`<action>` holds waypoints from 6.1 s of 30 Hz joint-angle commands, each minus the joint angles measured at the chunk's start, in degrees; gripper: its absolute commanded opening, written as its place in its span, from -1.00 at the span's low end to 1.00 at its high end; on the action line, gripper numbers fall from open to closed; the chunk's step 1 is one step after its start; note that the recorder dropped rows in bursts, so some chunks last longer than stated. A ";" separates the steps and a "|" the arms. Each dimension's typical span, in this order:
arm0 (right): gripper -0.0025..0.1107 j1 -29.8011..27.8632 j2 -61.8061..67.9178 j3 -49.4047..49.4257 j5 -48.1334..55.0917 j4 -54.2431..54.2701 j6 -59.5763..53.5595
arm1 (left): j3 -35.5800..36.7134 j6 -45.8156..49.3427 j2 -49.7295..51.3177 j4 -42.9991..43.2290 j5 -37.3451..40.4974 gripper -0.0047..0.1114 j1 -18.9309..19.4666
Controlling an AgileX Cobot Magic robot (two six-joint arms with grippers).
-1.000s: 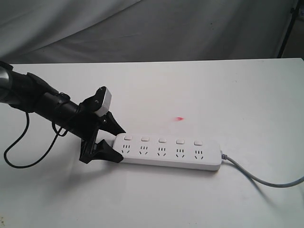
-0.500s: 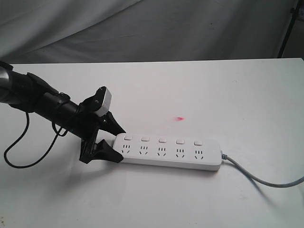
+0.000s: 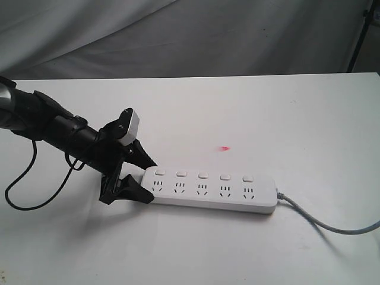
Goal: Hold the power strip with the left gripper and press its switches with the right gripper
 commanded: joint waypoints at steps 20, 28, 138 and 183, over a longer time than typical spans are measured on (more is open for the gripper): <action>-0.96 -0.39 34.66 -45.05 54.88 45.08 -60.79 | -0.35 0.12 -0.17 -0.19 -1.88 -0.86 -0.25; -0.96 -0.39 38.74 -49.09 42.98 43.04 -67.94 | -0.35 0.12 -0.17 -0.19 -1.88 -0.86 -0.25; 0.41 14.86 96.11 -50.04 57.10 82.62 -137.81 | -0.35 0.12 -0.17 -0.19 -1.88 -0.86 -0.25; 0.41 16.78 99.05 -48.45 49.36 69.98 -133.90 | -0.35 0.12 -0.17 -0.19 -1.88 -0.86 -0.25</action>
